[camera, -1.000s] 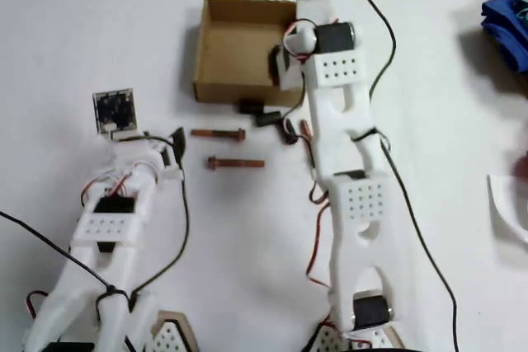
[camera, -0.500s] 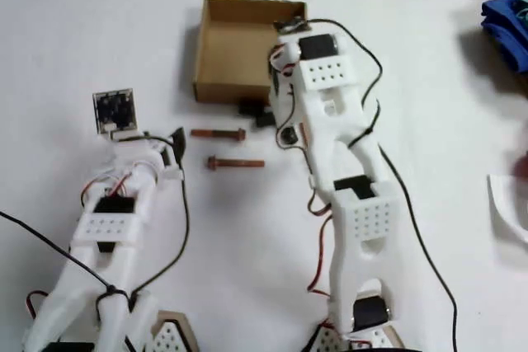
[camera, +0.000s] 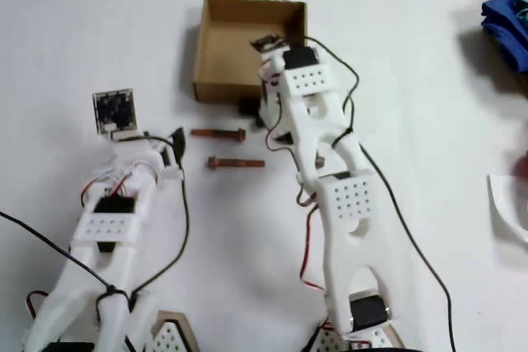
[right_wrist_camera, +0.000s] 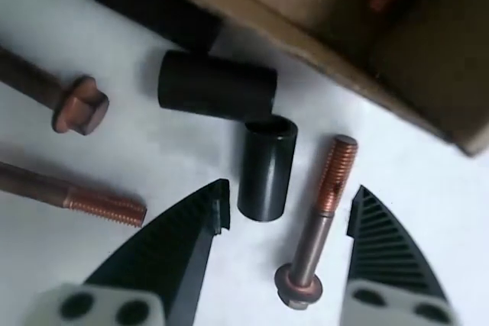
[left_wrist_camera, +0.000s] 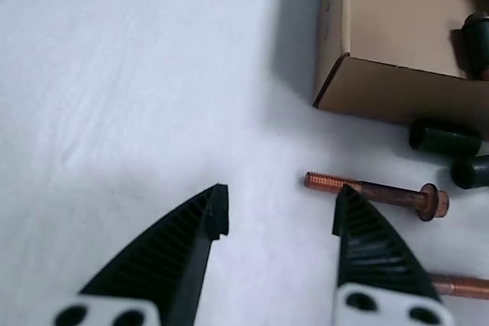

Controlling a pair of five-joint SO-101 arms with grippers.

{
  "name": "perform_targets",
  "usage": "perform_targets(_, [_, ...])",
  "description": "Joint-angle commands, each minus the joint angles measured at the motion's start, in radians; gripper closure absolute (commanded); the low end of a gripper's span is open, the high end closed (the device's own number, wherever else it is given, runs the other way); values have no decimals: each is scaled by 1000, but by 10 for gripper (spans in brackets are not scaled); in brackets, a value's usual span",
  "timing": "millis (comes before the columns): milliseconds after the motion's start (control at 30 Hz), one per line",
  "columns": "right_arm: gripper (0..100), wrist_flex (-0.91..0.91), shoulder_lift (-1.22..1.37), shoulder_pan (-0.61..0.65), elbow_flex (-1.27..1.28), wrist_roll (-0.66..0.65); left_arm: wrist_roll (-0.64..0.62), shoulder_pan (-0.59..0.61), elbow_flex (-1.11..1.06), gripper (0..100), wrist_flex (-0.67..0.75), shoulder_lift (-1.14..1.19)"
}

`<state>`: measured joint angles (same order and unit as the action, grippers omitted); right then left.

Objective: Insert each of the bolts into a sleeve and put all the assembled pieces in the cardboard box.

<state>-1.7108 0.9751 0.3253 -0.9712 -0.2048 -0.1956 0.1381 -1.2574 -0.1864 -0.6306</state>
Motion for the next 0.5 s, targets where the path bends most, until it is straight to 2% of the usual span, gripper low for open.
perform_targets(0, [755,-2,-7,15,-66,-2,-2,2,8,762,17,-32])
perform_targets(467, [760,1,2,59,-72,-8,-2,2,8,762,17,-32])
